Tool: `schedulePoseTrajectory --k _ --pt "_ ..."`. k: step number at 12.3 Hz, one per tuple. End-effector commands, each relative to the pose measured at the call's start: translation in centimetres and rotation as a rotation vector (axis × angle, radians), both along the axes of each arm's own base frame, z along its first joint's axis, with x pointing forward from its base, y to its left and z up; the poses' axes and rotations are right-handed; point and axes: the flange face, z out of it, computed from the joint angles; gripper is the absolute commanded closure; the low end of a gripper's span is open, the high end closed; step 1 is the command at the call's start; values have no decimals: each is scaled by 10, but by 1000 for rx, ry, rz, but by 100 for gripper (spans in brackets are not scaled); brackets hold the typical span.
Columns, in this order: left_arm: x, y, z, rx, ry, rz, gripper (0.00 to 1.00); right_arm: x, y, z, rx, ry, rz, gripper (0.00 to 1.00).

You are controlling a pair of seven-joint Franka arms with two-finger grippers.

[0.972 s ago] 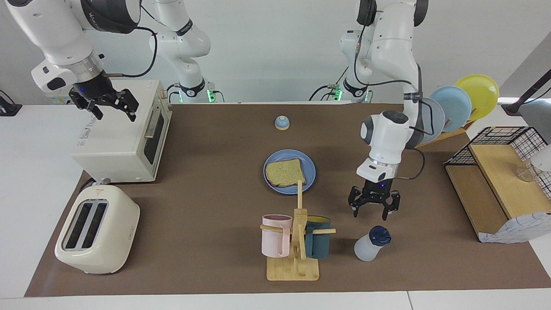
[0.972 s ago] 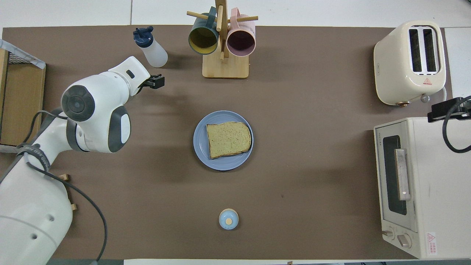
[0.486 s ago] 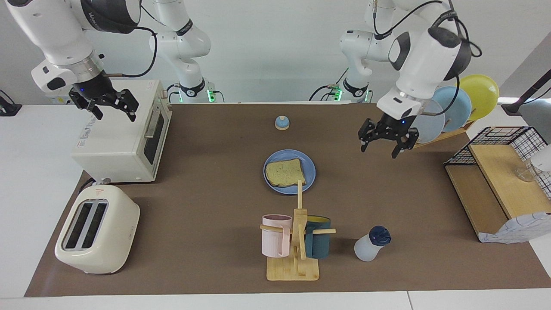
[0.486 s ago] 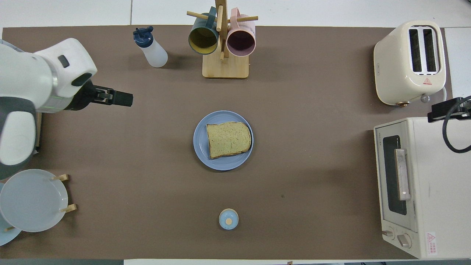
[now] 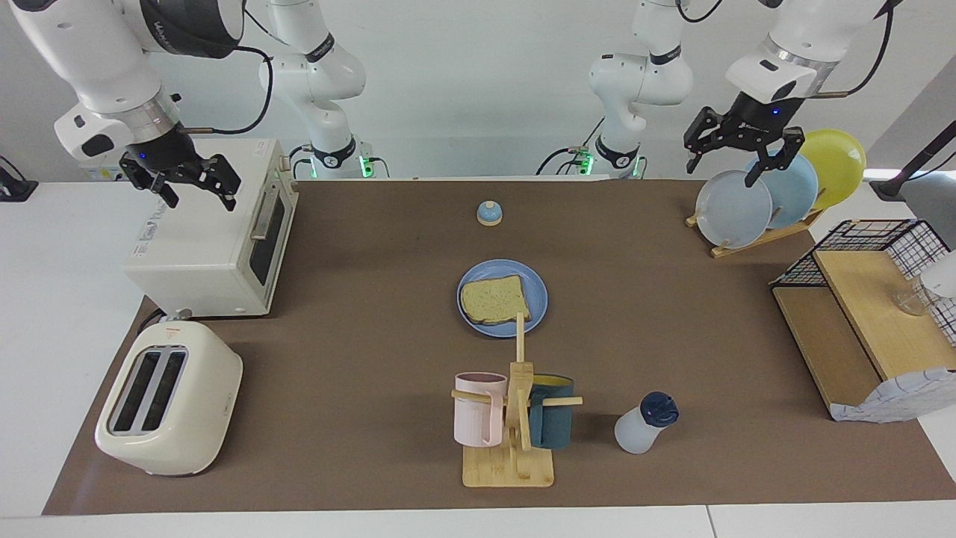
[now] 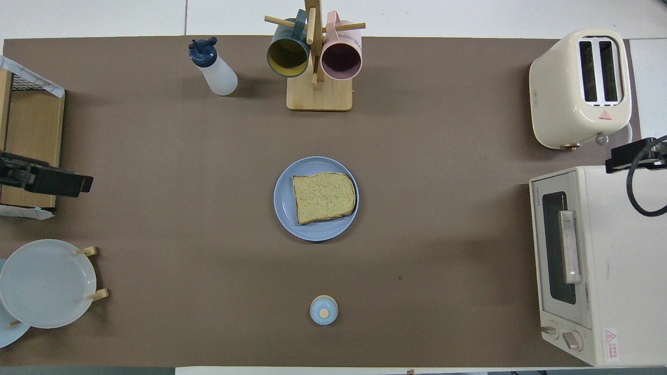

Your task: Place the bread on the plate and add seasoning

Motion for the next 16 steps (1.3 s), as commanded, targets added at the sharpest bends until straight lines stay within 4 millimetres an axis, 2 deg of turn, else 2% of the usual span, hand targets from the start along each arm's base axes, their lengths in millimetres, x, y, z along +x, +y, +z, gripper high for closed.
schedulePoseTrajectory --k 1,3,5,7,9,11,14,16 --pt "-17 16 9 19 15 5 0 -7 -3 1 7 2 11 0" --pt "-18 39 15 12 -2 53 0 -7 -3 1 7 3 9 0" --pt "-17 43 16 27 -9 57 0 -7 -3 1 7 3 9 0" --pt "-1 65 16 49 -23 128 0 -7 -3 1 7 2 10 0" --pt "17 66 9 56 5 151 0 -7 -3 1 7 2 9 0" --pt "36 57 -21 64 76 140 0 -7 -3 0 7 3 9 0" --pt "30 47 -45 49 80 217 0 -7 -3 1 7 3 9 0" --pt "32 50 -41 60 75 216 0 -7 -3 1 7 2 11 0"
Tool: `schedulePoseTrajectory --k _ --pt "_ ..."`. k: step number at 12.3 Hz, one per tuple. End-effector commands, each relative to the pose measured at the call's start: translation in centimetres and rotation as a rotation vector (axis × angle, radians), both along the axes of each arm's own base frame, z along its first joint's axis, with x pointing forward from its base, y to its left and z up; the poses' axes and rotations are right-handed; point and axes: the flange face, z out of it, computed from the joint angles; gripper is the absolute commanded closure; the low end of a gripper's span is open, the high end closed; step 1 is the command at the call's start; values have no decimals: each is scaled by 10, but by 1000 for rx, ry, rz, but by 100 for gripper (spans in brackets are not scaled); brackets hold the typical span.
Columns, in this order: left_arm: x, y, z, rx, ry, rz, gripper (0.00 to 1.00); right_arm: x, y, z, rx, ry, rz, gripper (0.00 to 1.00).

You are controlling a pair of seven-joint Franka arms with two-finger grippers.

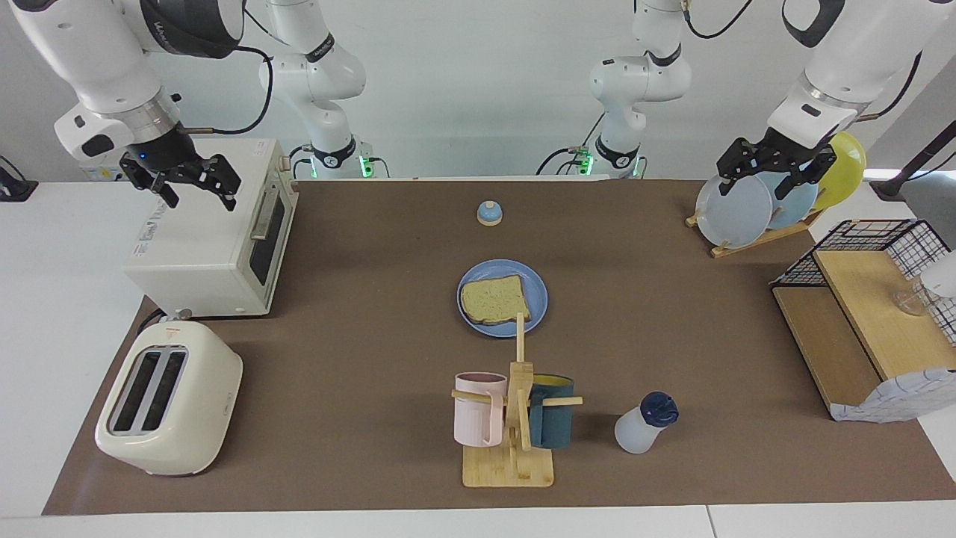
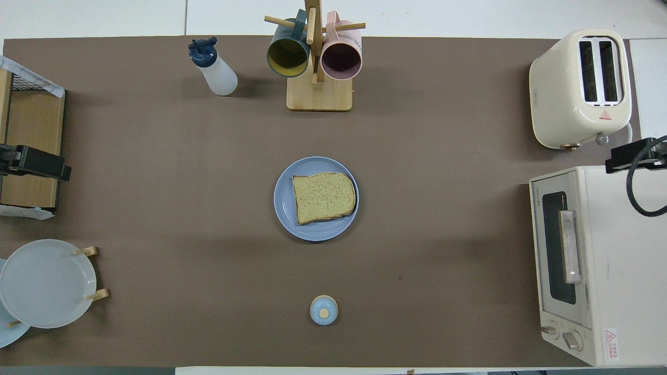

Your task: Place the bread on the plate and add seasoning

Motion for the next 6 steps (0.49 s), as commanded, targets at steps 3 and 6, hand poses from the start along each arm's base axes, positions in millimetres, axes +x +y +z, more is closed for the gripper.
schedulePoseTrajectory --k 3,6 --pt "-3 -2 14 19 -38 21 0 -7 -3 1 7 1 11 0" --pt "-4 -1 14 19 -38 21 0 -7 -3 1 7 3 9 0"
